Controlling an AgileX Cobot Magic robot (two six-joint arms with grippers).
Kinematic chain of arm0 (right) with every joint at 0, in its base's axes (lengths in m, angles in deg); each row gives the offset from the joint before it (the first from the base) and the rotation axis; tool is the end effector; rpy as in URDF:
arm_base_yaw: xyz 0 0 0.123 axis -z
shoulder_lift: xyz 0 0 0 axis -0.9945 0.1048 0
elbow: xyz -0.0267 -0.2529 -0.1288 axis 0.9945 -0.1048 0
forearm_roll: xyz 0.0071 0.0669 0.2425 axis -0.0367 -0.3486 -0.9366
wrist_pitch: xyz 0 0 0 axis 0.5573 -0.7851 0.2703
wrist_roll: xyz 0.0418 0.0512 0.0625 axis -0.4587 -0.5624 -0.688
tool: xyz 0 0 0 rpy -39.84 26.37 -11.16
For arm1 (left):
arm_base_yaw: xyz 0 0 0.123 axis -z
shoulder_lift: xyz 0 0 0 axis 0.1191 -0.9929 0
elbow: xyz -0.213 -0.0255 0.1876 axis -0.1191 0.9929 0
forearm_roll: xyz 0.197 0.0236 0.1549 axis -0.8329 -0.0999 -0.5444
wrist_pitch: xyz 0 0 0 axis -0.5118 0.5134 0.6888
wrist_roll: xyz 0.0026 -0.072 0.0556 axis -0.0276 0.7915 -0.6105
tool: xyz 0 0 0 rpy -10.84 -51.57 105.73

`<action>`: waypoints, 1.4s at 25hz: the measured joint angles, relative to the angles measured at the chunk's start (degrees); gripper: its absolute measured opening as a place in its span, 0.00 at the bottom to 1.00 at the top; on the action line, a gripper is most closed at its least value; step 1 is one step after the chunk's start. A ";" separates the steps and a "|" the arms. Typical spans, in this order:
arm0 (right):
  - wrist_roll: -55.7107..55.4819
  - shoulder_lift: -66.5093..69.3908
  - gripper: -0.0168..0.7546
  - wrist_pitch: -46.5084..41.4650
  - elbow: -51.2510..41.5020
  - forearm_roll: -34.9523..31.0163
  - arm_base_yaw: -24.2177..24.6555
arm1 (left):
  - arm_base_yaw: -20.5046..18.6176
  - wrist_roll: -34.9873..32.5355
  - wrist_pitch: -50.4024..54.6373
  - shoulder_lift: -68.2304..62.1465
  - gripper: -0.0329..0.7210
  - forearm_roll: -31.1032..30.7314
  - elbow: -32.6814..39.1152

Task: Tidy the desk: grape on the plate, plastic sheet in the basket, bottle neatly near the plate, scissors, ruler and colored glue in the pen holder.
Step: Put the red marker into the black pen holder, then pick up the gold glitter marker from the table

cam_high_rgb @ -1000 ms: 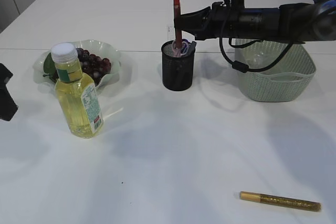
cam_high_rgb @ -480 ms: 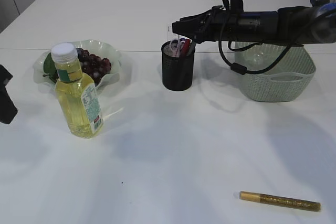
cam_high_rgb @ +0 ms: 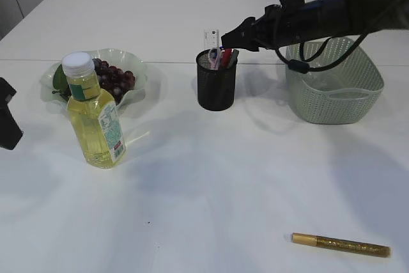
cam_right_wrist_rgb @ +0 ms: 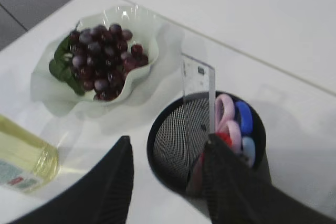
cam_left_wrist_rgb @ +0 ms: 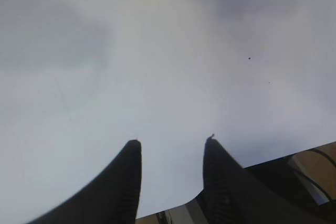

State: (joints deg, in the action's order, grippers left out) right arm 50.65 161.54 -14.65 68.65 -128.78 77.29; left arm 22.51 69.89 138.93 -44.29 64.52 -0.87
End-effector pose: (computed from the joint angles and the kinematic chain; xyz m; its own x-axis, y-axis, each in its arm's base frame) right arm 0.4815 0.1207 0.2089 -0.4810 -0.1506 -0.8637 -0.7214 0.6279 0.2922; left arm 0.2381 -0.0807 0.2962 -0.9532 0.1787 -0.2438 0.2220 0.9613 -0.1634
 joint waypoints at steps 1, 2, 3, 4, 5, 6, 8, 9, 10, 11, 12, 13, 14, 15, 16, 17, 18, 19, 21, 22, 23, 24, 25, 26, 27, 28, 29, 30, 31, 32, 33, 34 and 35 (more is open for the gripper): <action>-4.89 -1.55 0.48 -0.13 0.00 6.29 0.00 | 0.00 0.00 -0.21 0.00 0.43 0.00 0.00; -10.89 -3.39 0.48 -0.41 0.00 11.13 0.00 | 0.00 0.00 -0.33 0.00 0.43 0.00 0.00; -16.68 -5.19 0.47 -0.73 0.00 16.45 0.00 | 0.00 0.00 -0.58 0.00 0.43 0.00 0.00; -21.96 -6.84 0.46 -1.55 0.00 21.14 0.00 | 0.00 0.00 -0.59 0.00 0.43 0.00 0.00; -25.70 -8.08 0.46 -2.51 0.00 25.02 0.00 | 0.00 0.00 -0.71 0.00 0.43 0.00 0.00; -29.41 -9.43 0.45 -3.89 0.00 27.59 0.00 | 0.00 0.00 -0.84 0.00 0.43 0.00 0.00; -34.69 -11.46 0.45 -6.91 0.00 31.46 0.00 | 0.00 0.00 -0.94 0.00 0.43 0.00 0.00; -36.96 -12.39 0.45 -8.61 0.00 32.25 0.00 | 0.00 0.00 -0.94 0.00 0.43 0.00 0.00; -38.89 -13.31 0.45 -10.02 -0.22 32.75 0.00 | 0.00 0.00 -0.94 0.00 0.43 0.00 0.00; -40.58 -14.30 0.45 -11.68 -0.71 33.27 0.00 | 0.00 0.00 -0.94 0.00 0.43 0.00 0.00; -41.85 -15.16 0.45 -13.64 -1.30 34.18 -0.13 | 0.00 0.00 -0.94 0.00 0.43 0.00 0.00; -43.48 -16.25 0.45 -15.42 -1.93 35.47 -0.21 | 0.00 0.00 -0.72 0.00 0.43 0.00 0.00; -45.38 -17.42 0.45 -16.70 -2.89 37.72 -0.53 | 0.00 0.00 -0.41 0.00 0.43 0.02 0.00; -47.13 -18.51 0.45 -17.87 -4.14 40.75 -1.07 | 0.00 0.00 -0.23 0.00 0.43 0.02 0.00; -49.23 -19.90 0.45 -18.82 -5.67 43.54 -1.61 | 0.00 0.00 0.17 0.00 0.43 0.02 0.00; -50.96 -21.40 0.45 -19.38 -7.13 46.72 -2.25 | 0.00 0.00 0.30 0.00 0.43 0.02 0.00; -52.59 -22.91 0.45 -19.65 -8.98 49.41 -2.75 | 0.00 0.00 0.28 0.00 0.43 0.02 0.00; -53.69 -24.20 0.45 -19.79 -10.84 51.40 -3.18 | 0.00 0.00 0.28 0.00 0.43 0.02 0.00; -54.94 -27.27 0.45 -19.88 -14.32 53.07 -3.59 | 0.00 0.00 0.28 0.00 0.43 0.02 0.00; -55.09 -28.51 0.45 -19.88 -16.16 53.73 -3.78 | 0.00 0.00 0.28 0.00 0.43 0.02 0.00; -55.09 -29.93 0.45 -20.01 -17.96 54.38 -3.81 | 0.00 0.00 0.28 0.00 0.43 0.02 0.00; -55.09 -31.27 0.45 -20.12 -19.46 55.37 -4.11 | 0.00 0.00 0.28 0.00 0.43 0.02 0.00; -55.09 -32.53 0.45 -20.38 -21.26 56.61 -4.49 | 0.00 0.00 0.28 0.00 0.43 0.12 0.00; -55.09 -33.53 0.45 -20.62 -23.01 58.00 -5.00 | 0.00 0.00 0.28 0.00 0.43 0.12 0.00; -54.97 -34.65 0.45 -20.87 -24.46 59.25 -5.40 | 0.00 0.00 0.28 0.00 0.43 0.12 0.00; -54.97 -35.65 0.45 -20.89 -26.20 60.74 -6.09 | 0.00 0.00 0.28 0.00 0.43 0.12 0.00; -54.97 -36.33 0.45 -20.99 -27.84 62.24 -6.73 | 0.00 0.00 0.28 0.00 0.43 0.12 0.00; -54.59 -36.87 0.45 -20.99 -29.35 63.40 -7.28 | 0.00 0.00 0.28 0.00 0.43 0.12 0.00; -54.14 -37.33 0.45 -21.01 -30.49 64.47 -7.89 | 0.00 0.00 0.28 0.00 0.43 0.12 0.00; -53.60 -37.43 0.45 -21.11 -31.77 65.26 -8.40 | 0.00 0.00 0.28 0.00 0.43 0.12 0.00; -53.04 -37.53 0.45 -21.11 -32.98 65.76 -8.91 | 0.00 -0.09 0.28 0.00 0.43 0.12 0.00; -51.88 -37.53 0.45 -21.11 -34.02 66.01 -9.60 | 0.00 -0.36 0.28 0.00 0.43 0.12 0.00; -51.04 -37.53 0.45 -20.89 -35.38 66.56 -10.30 | 0.00 -0.48 0.28 0.00 0.43 0.12 0.00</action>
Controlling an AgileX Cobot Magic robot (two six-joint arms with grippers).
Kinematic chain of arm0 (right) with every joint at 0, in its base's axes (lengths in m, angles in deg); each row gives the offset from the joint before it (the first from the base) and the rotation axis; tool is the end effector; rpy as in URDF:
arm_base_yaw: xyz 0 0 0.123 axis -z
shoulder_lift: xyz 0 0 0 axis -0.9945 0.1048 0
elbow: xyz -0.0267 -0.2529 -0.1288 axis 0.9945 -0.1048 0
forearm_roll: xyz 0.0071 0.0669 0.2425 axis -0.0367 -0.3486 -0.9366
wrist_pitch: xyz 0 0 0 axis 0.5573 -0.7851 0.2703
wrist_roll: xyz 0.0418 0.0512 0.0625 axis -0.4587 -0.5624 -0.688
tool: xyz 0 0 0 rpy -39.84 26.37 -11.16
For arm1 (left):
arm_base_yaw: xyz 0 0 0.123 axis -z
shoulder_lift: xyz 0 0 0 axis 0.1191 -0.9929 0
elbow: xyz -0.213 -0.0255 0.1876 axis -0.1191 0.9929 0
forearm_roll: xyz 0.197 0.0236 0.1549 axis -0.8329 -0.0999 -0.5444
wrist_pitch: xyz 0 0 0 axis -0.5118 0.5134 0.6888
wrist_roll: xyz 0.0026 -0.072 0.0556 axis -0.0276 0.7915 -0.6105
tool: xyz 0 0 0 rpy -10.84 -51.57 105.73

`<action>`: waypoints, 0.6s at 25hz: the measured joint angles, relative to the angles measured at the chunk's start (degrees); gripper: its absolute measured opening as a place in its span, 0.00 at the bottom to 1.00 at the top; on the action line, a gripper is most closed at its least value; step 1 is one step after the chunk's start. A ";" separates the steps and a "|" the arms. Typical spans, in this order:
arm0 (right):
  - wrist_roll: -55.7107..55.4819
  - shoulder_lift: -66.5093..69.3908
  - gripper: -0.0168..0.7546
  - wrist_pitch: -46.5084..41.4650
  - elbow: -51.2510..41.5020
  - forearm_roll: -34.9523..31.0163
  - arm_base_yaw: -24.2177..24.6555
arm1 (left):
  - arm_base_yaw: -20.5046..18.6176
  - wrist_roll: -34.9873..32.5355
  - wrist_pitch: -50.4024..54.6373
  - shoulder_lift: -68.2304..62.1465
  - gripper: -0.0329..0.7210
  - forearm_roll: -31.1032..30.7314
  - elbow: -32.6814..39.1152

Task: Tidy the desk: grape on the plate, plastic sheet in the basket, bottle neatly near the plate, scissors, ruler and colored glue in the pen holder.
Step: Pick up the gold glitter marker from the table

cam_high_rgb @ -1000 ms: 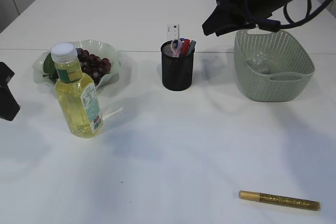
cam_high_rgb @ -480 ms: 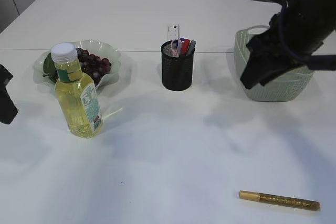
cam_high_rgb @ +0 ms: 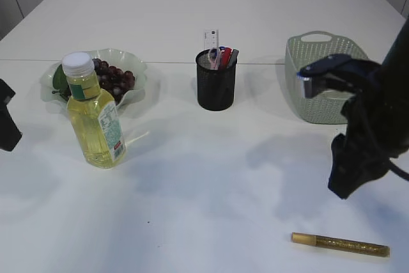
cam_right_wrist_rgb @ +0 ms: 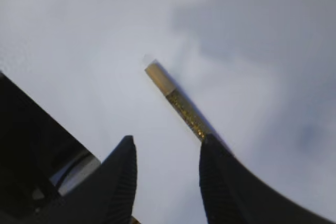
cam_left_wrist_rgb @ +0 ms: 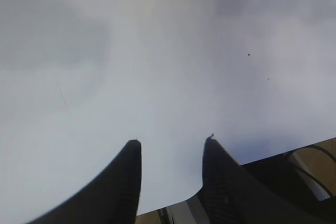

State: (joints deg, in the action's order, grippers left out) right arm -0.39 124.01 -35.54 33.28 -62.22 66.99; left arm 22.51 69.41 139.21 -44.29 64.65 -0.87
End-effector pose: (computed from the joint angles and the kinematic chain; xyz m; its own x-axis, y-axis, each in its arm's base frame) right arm 0.2639 0.0984 0.2462 -0.7378 -0.6640 -0.1217 -0.6749 0.7227 0.1490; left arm 0.2377 -0.0807 0.2961 -0.9526 0.1868 -0.2403 0.2294 0.9595 -0.1635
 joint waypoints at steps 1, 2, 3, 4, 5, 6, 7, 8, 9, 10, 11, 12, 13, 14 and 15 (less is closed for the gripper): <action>0.40 0.00 0.45 0.50 -1.40 0.63 -0.79 | 0.00 -0.50 0.00 0.00 0.43 0.00 0.00; 0.65 0.00 0.45 1.29 -2.82 1.17 -1.46 | 0.00 -0.50 0.00 0.00 0.43 0.00 0.00; 0.88 0.00 0.45 2.19 -4.06 1.75 -2.27 | 0.00 -0.50 -0.14 0.00 0.43 0.00 0.00; 1.53 0.00 0.45 3.52 -5.64 2.18 -3.08 | 0.00 -0.50 -0.27 0.00 0.43 0.00 0.00; 2.39 -0.03 0.45 5.17 -7.24 2.55 -3.73 | 0.00 -0.50 -0.41 0.00 0.43 0.00 0.00; 3.97 -0.12 0.45 6.95 -8.54 2.89 -4.41 | 0.00 -0.50 -0.55 0.00 0.43 0.00 0.00; 5.77 -0.12 0.45 8.45 -9.94 3.14 -4.93 | 0.00 -0.50 -0.65 0.00 0.43 0.00 0.00; 7.15 -0.12 0.45 10.19 -11.13 3.27 -5.48 | 0.00 -0.50 -0.70 0.00 0.43 0.00 0.00; 8.58 -0.12 0.45 11.77 -12.00 3.38 -5.68 | 0.00 -0.81 -0.70 0.00 0.43 0.00 0.00; 9.86 -0.12 0.45 13.09 -12.46 3.53 -5.83 | 0.00 -0.94 -0.78 0.00 0.43 0.00 0.00; 10.69 -0.12 0.44 14.43 -12.86 3.90 -5.88 | 0.00 -1.19 -0.78 0.00 0.43 0.00 0.00; 11.61 -0.12 0.44 15.38 -13.09 4.42 -5.88 | 0.00 -1.55 -0.78 0.00 0.43 0.00 0.00; 12.51 -0.12 0.44 15.88 -13.14 5.20 -5.88 | 0.00 -1.65 -0.78 0.00 0.43 0.00 0.00; 13.34 0.15 0.44 16.08 -13.14 6.12 -5.88 | 0.00 -1.88 -0.82 0.00 0.43 0.00 0.00; 14.16 0.44 0.44 16.34 -13.14 7.14 -5.88 | 0.00 -1.87 -0.91 0.00 0.43 0.00 0.00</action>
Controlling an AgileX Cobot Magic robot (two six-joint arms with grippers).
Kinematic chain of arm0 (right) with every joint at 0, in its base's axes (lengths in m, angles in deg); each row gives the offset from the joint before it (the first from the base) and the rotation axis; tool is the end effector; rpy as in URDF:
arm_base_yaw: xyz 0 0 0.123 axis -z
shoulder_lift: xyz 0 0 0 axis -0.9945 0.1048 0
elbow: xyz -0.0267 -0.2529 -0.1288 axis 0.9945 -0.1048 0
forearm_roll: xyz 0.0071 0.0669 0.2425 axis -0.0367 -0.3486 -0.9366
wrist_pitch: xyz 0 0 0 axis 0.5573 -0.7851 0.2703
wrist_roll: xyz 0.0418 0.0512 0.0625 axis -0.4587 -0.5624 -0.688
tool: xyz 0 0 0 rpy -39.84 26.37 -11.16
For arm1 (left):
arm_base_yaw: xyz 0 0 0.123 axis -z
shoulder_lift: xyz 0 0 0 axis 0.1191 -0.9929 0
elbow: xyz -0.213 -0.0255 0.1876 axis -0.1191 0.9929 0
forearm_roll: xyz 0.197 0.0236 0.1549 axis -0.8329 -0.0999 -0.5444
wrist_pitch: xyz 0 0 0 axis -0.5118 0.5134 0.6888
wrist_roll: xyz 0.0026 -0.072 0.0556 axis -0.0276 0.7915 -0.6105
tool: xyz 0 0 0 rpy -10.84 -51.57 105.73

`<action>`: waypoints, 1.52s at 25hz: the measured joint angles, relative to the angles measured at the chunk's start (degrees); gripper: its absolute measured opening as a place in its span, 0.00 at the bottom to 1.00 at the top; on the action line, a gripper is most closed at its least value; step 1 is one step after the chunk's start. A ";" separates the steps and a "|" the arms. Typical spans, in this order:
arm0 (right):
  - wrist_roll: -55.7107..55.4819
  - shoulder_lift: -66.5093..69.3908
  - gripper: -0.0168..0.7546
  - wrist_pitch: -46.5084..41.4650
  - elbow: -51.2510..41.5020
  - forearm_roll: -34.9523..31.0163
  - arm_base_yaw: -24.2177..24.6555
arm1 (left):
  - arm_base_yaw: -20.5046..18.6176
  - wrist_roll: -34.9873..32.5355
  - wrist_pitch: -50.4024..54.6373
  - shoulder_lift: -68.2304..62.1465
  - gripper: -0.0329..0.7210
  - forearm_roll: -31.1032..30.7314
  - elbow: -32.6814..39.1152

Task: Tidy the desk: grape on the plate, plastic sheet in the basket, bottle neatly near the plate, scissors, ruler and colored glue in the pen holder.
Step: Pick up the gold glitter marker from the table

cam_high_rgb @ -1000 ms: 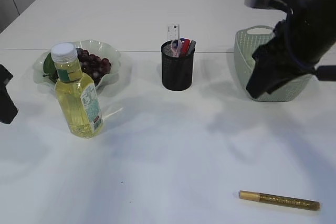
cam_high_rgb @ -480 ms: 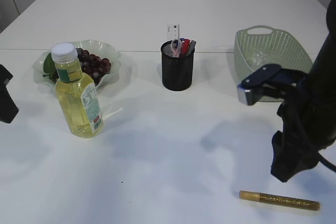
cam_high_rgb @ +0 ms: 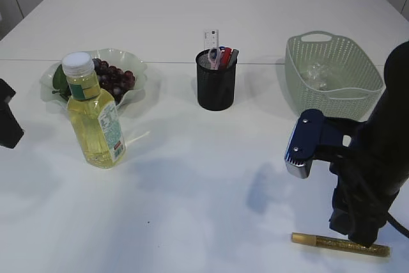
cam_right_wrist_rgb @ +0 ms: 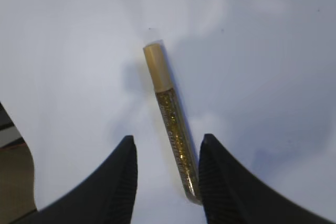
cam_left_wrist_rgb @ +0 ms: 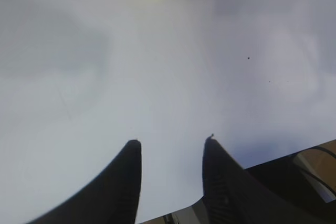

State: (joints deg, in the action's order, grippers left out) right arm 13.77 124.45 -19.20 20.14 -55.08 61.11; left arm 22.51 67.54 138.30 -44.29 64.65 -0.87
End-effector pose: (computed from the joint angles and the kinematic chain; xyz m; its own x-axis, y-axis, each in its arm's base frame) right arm 0.2410 0.1078 0.1900 -0.4316 -0.8957 -0.1070 -0.9003 0.4352 -0.0118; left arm 0.2390 -0.0810 0.2965 -0.9413 0.2147 -0.2607 0.2603 0.9530 -0.1552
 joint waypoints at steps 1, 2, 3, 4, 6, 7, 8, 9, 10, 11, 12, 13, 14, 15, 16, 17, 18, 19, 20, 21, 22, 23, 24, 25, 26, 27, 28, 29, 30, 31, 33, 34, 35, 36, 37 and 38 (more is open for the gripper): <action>0.81 0.48 0.44 0.11 -0.09 0.70 0.00 | 0.00 -0.14 -0.04 0.00 0.43 0.00 0.00; 1.24 0.97 0.44 0.11 -0.13 1.18 0.00 | 0.00 -0.14 -0.14 0.00 0.43 0.00 0.00; 1.60 1.56 0.44 0.23 -0.23 1.57 0.00 | 0.00 -0.14 -0.28 0.00 0.43 0.00 0.00; 2.00 2.18 0.44 0.43 -0.48 1.68 0.00 | 0.00 -0.14 -0.28 0.00 0.43 0.00 0.00; 2.64 3.27 0.44 1.30 -1.25 1.77 0.00 | 0.00 -0.14 -0.28 0.00 0.43 0.00 0.00; 2.76 3.68 0.44 1.55 -1.54 1.77 0.00 | 0.00 -0.14 -0.28 0.00 0.43 0.00 0.00; 2.75 3.99 0.44 1.95 -1.86 1.81 0.00 | 0.00 -0.17 -0.28 0.00 0.43 0.00 0.00; 2.88 4.07 0.44 2.32 -2.24 1.81 0.00 | 0.00 -0.27 -0.28 0.00 0.43 0.00 0.00; 3.01 4.07 0.44 2.75 -2.35 1.81 0.00 | 0.00 -0.26 -0.28 0.00 0.43 0.00 0.00; 3.12 4.07 0.44 3.42 -2.35 1.81 0.00 | 0.00 -0.26 -0.28 0.00 0.43 0.00 0.00; 3.22 4.07 0.44 4.06 -2.35 1.81 0.00 | 0.00 -0.26 -0.28 0.00 0.43 0.00 0.00; 3.35 4.35 0.44 4.45 -2.35 1.81 0.00 | 0.00 -0.26 -0.28 0.00 0.43 0.00 0.00; 3.35 4.57 0.44 4.61 -2.35 1.81 0.00 | 0.00 -0.26 -0.28 0.00 0.43 0.00 0.00; 3.48 5.09 0.44 4.83 -2.35 1.81 0.00 | 0.00 -0.26 -0.28 0.00 0.43 0.00 0.00; 3.48 5.75 0.44 4.97 -2.35 1.81 0.00 | 0.00 -0.26 -0.28 0.00 0.43 0.00 0.00; 3.48 6.16 0.44 5.22 -2.35 1.81 0.00 | 0.00 -0.26 -0.28 0.00 0.43 0.00 0.00; 3.48 6.57 0.44 5.22 -2.35 1.81 0.00 | 0.00 -0.29 -0.28 0.00 0.43 0.00 0.00; 3.59 6.82 0.44 5.44 -2.35 1.81 0.00 | 0.00 -0.29 -0.28 0.00 0.43 0.00 0.00; 3.59 6.96 0.44 5.68 -2.35 1.81 0.00 | 0.00 -0.38 -0.28 0.00 0.43 0.00 0.00; 3.59 7.04 0.44 5.98 -2.38 1.81 0.00 | 0.00 -0.38 -0.28 0.00 0.43 0.00 0.00; 3.59 7.30 0.44 5.98 -2.38 1.81 0.00 | 0.00 -0.38 -0.28 0.00 0.43 0.00 0.00; 3.69 7.60 0.44 5.98 -2.48 1.81 0.00 | 0.00 -0.38 -0.28 0.00 0.43 0.00 0.00; 3.66 7.85 0.44 6.08 -2.48 1.81 0.00 | 0.00 -0.38 -0.28 0.00 0.43 0.00 0.00; 3.71 8.20 0.44 6.19 -2.60 1.81 0.00 | 0.00 -0.38 -0.28 0.00 0.43 0.00 0.00; 3.71 8.60 0.44 6.30 -2.60 1.81 0.00 | 0.00 -0.38 -0.28 0.00 0.43 0.00 0.00; 3.71 9.00 0.44 6.50 -2.73 1.81 0.00 | 0.00 -0.38 -0.28 0.00 0.43 0.00 0.00; 3.71 9.28 0.44 6.64 -2.72 1.81 0.00 | 0.00 -0.38 -0.28 0.00 0.43 0.00 0.00; 3.71 9.56 0.44 7.05 -2.72 1.81 0.00 | 0.00 -0.38 -0.28 0.00 0.43 0.00 0.00; 3.71 9.77 0.44 7.34 -2.72 1.81 0.00 | 0.00 -0.38 -0.28 0.00 0.43 0.00 0.00; 3.80 9.89 0.44 7.62 -2.72 1.81 0.00 | 0.00 -0.38 -0.28 0.00 0.43 0.00 0.00; 3.80 9.89 0.44 8.49 -2.72 1.81 0.00 | 0.00 -0.38 -0.28 0.00 0.43 0.00 0.00; 3.80 9.89 0.44 8.87 -2.72 1.81 0.00 | 0.00 -0.38 -0.28 0.00 0.43 0.00 0.00; 3.80 9.89 0.44 9.12 -2.72 1.81 0.00 | 0.00 -0.38 -0.28 0.00 0.43 0.00 0.00; 3.80 9.89 0.44 9.28 -2.72 1.81 0.00 | 0.00 -0.38 -0.28 0.00 0.43 0.00 0.00; 3.80 9.89 0.44 9.51 -2.72 1.81 0.00 | 0.00 -0.38 -0.28 0.00 0.43 0.00 0.00; 3.85 9.89 0.44 9.73 -2.72 1.81 0.00 | 0.00 -0.38 -0.28 0.00 0.43 0.00 0.00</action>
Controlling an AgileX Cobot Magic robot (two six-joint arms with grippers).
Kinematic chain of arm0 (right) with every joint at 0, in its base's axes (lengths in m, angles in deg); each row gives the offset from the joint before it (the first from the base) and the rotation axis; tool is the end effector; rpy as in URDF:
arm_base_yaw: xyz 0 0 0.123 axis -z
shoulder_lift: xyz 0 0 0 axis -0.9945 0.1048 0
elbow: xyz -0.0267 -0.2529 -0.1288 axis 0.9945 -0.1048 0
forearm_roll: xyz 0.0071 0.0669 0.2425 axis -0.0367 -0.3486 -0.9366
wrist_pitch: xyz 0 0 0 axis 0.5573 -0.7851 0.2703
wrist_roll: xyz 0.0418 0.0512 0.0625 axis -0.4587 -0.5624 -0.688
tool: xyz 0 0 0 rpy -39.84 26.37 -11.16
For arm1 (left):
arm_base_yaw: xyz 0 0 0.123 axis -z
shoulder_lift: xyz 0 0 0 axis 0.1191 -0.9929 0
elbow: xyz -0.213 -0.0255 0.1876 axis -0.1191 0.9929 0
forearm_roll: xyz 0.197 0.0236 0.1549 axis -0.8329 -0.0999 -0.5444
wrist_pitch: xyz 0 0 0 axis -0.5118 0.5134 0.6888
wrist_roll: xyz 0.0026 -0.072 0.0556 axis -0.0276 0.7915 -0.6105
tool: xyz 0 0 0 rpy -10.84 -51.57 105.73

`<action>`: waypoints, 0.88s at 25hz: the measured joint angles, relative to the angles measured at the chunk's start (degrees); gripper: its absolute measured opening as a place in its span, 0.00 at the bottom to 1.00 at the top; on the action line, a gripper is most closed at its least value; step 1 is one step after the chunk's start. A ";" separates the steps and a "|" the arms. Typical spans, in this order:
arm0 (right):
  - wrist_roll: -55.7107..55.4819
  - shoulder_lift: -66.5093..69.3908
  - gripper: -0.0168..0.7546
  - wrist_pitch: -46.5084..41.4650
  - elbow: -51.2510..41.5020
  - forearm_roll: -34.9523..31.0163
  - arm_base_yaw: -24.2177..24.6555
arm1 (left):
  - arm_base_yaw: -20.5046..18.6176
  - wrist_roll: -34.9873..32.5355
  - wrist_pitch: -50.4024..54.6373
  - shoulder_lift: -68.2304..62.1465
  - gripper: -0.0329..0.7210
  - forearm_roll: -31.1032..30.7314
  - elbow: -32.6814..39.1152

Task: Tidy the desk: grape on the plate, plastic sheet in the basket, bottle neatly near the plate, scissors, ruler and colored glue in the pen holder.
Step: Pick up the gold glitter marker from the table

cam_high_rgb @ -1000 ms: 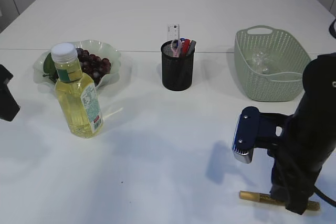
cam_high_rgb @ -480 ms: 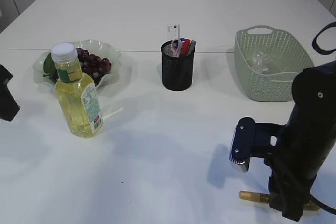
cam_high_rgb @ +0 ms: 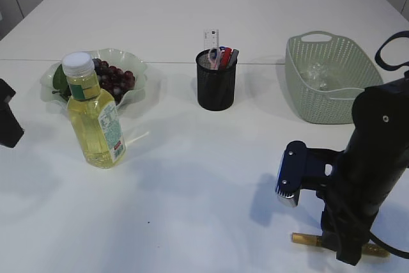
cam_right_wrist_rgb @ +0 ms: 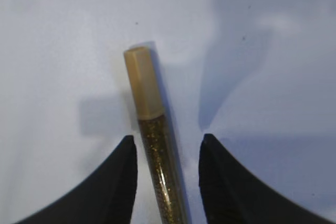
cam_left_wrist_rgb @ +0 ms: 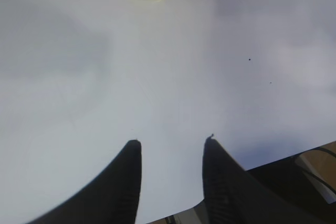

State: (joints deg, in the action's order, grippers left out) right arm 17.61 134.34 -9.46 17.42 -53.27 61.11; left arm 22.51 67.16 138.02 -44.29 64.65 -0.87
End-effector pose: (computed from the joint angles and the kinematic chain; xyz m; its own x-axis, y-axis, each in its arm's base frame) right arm 0.2519 0.1094 0.1343 -0.3614 -0.9311 -0.0488 -0.9321 0.3621 -0.0046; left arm 0.2394 -0.0811 0.2966 -0.9385 0.2199 -0.2663 0.2665 0.9516 -0.1533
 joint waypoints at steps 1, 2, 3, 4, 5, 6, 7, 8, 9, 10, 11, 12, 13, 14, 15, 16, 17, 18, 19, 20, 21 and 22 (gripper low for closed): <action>0.22 0.00 0.44 0.10 0.00 0.00 0.00 | 0.00 0.00 0.00 0.00 0.43 0.00 0.00; 0.54 0.00 0.44 0.31 0.00 0.00 0.00 | 0.00 0.00 0.00 0.00 0.43 0.00 0.00; 0.63 0.00 0.44 0.41 0.00 0.00 0.00 | 0.00 0.00 0.00 0.00 0.43 0.00 0.00; 0.76 0.00 0.44 0.55 0.00 0.00 0.00 | 0.00 0.00 0.00 0.00 0.43 0.00 0.00; 0.76 0.11 0.44 0.60 0.00 0.00 0.00 | 0.00 0.00 0.00 0.00 0.43 0.00 0.00; 0.87 0.11 0.44 0.60 0.00 0.00 0.00 | 0.00 0.00 0.00 0.00 0.43 0.00 0.00; 0.96 0.11 0.44 0.69 0.00 0.00 0.00 | 0.00 0.00 0.00 0.00 0.43 0.00 0.00; 0.96 0.11 0.44 0.69 0.00 0.00 0.00 | 0.00 0.00 0.00 0.00 0.43 0.00 0.00; 0.96 0.11 0.44 0.69 0.00 0.00 0.00 | 0.00 0.00 0.00 0.00 0.43 0.00 0.00; 1.08 0.11 0.44 0.69 0.00 0.00 0.00 | 0.00 0.00 -0.04 0.00 0.43 0.00 0.00; 1.08 0.11 0.44 0.69 0.00 0.00 0.00 | 0.00 0.00 -0.04 0.00 0.43 0.00 0.00; 1.08 0.11 0.44 0.69 0.00 0.00 0.00 | 0.00 0.00 -0.04 0.00 0.43 0.00 0.00; 1.19 0.11 0.44 0.69 0.00 0.00 0.00 | 0.00 0.00 -0.04 0.00 0.43 0.00 0.00; 1.19 0.11 0.44 0.46 0.00 0.00 0.00 | 0.00 0.00 -0.04 0.00 0.43 0.00 0.00; 1.26 0.11 0.44 0.24 0.00 0.00 0.00 | 0.00 0.00 -0.04 0.00 0.43 0.00 0.00; 1.31 0.11 0.44 0.00 0.00 0.00 0.00 | 0.00 0.00 -0.04 0.00 0.43 0.00 0.00; 1.42 0.11 0.44 -0.32 0.00 -0.10 0.00 | 0.00 0.00 -0.04 0.00 0.43 0.00 0.00; 1.40 0.11 0.44 -0.61 0.00 -0.10 0.00 | 0.00 0.00 -0.04 0.00 0.43 0.00 0.00; 1.64 0.11 0.44 -0.83 0.00 -0.10 0.00 | 0.00 0.00 -0.04 0.00 0.43 0.00 0.00; 1.99 0.11 0.44 -0.91 0.00 -0.21 0.00 | 0.00 0.00 -0.04 0.00 0.43 0.00 0.00; 2.17 0.11 0.44 -1.01 0.00 -0.46 0.00 | 0.00 0.00 -0.04 0.00 0.43 0.00 0.00; 2.28 0.11 0.44 -1.01 0.00 -0.55 0.00 | 0.00 0.00 -0.04 0.00 0.43 0.00 0.00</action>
State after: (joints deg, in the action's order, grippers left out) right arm 19.89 134.45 -10.47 17.42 -53.82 61.11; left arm 22.51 67.16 137.98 -44.29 64.65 -0.87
